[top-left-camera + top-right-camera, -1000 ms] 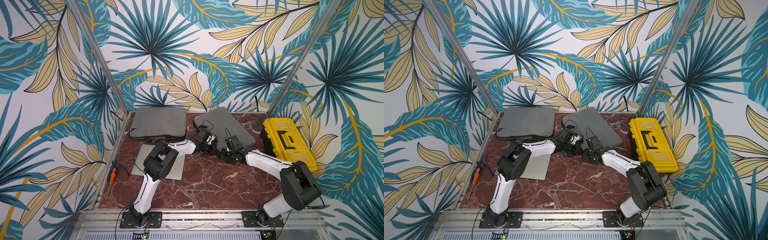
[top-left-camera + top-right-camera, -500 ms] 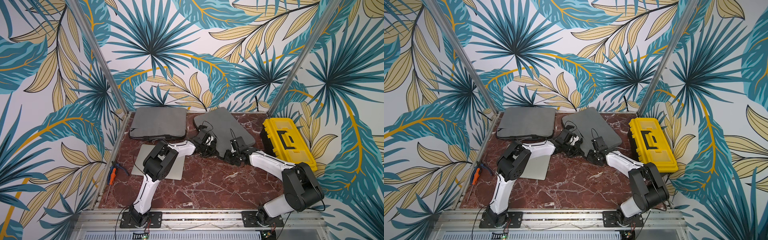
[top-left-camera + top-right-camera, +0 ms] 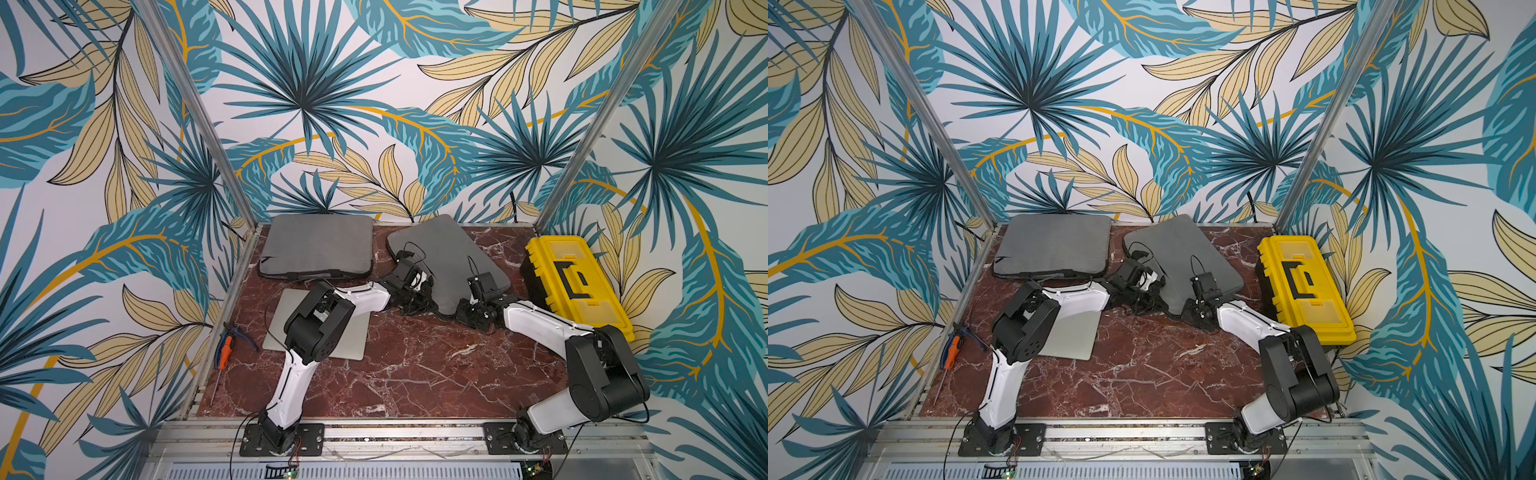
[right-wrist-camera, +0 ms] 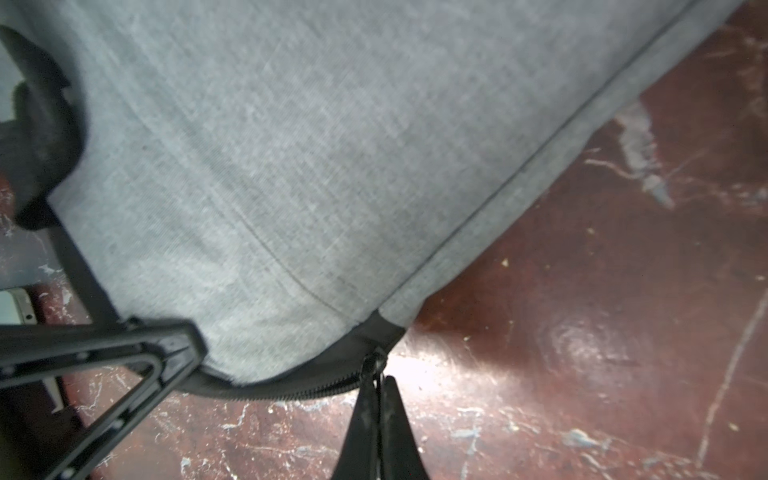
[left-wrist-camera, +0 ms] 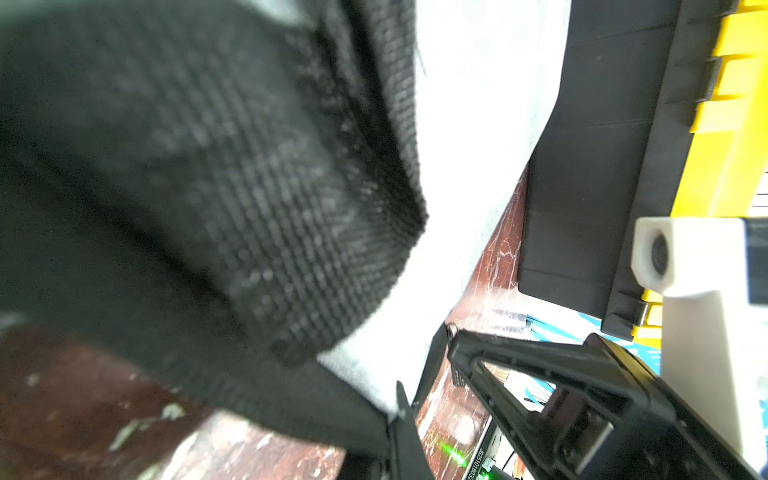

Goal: Open the zippered laptop bag and take out the laptop
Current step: Unzip the zipper on the zippered laptop bag.

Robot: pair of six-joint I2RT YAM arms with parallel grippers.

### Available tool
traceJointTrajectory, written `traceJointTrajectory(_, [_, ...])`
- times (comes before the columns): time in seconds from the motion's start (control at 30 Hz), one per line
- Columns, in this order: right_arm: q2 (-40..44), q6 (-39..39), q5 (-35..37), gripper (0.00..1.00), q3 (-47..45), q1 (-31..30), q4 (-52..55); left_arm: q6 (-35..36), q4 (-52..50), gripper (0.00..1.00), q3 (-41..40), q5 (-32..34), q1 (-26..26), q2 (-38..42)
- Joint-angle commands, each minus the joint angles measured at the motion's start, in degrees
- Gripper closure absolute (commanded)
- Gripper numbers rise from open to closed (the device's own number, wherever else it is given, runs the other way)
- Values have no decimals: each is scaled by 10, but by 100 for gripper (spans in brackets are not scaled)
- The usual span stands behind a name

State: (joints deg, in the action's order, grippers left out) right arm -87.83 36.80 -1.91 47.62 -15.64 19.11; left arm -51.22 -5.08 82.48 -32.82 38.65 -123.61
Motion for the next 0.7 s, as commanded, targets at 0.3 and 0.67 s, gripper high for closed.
traceJointTrajectory(0.3, [3, -12, 118, 100, -1, 63, 66, 17, -28, 100, -34, 13, -18, 39])
traceJointTrajectory(0.67, [29, -48, 44, 57, 28, 62, 73, 18, -25, 77, -27, 6, -17, 52])
